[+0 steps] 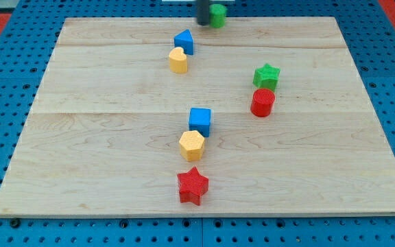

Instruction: Slide the green circle diagonal to the green star

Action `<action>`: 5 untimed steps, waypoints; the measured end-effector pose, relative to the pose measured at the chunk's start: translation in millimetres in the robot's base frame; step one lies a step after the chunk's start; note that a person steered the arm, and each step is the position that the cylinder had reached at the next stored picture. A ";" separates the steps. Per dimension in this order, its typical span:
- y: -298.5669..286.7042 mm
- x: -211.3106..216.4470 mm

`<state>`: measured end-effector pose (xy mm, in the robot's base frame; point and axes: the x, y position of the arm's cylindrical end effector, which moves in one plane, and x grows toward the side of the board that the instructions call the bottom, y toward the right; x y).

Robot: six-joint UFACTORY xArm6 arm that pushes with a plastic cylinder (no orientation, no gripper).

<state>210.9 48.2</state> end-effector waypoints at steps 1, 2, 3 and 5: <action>73.4 46.6; 86.9 44.7; 86.4 27.3; 74.2 17.6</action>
